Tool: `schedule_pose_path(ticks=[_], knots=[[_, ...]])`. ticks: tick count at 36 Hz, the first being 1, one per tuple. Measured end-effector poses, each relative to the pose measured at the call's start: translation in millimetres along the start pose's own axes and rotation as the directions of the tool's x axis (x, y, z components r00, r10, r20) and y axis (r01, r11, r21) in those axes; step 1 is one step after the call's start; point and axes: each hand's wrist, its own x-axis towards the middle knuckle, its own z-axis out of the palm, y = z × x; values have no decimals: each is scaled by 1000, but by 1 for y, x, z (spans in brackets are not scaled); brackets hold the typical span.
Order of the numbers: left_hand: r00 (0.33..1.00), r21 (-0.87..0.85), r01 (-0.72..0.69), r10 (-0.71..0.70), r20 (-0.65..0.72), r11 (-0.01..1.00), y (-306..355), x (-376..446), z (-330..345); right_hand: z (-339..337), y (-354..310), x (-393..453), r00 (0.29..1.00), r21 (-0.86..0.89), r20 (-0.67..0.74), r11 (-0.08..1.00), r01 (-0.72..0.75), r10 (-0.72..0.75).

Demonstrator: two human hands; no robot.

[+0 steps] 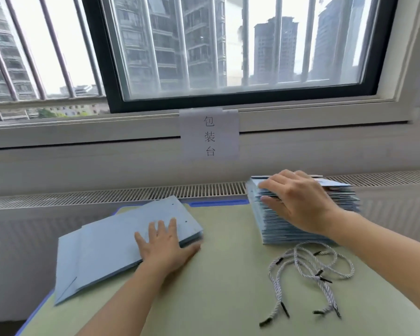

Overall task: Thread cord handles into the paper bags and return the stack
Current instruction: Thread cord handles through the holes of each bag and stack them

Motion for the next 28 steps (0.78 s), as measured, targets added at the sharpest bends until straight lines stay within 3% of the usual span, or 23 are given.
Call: schedule_pose_path(ticks=[4,6,9,11,13,14,16,18,20,23,26,28], knots=[[991,44,-49,54,-125,998,-6,-6,3,16,-51,5,998,129,49,991,41,-47],[968,128,-99,125,-216,987,-5,-12,2,22,-72,6,985,209,166,975,-73,39],[916,218,-154,223,-335,964,-7,-16,1,31,-94,6,910,219,375,937,-272,177],[809,220,-208,294,-509,953,-14,-10,6,35,-103,8,822,283,509,853,-438,254],[637,243,-267,360,-682,932,-21,-10,8,39,-109,10,698,418,630,609,-674,340],[561,248,-304,383,-733,920,-24,-11,7,39,-112,12,601,472,707,385,-793,372],[492,255,-373,423,-761,892,-22,-21,3,40,-115,16,392,438,859,-77,-896,328],[438,282,-429,471,-766,858,-14,-39,-5,42,-115,18,283,349,932,-344,-872,228],[446,299,-480,523,-726,825,-6,-60,-8,42,-116,18,280,329,944,-447,-832,173],[581,220,-542,551,-599,811,3,-90,-8,37,-116,12,322,370,929,-508,-778,184],[717,-16,-568,485,-500,823,10,-109,-25,19,-112,-6,393,433,901,-432,-791,182],[772,-134,-550,440,-459,824,12,-106,-39,4,-112,-20,446,472,881,-376,-798,157]])
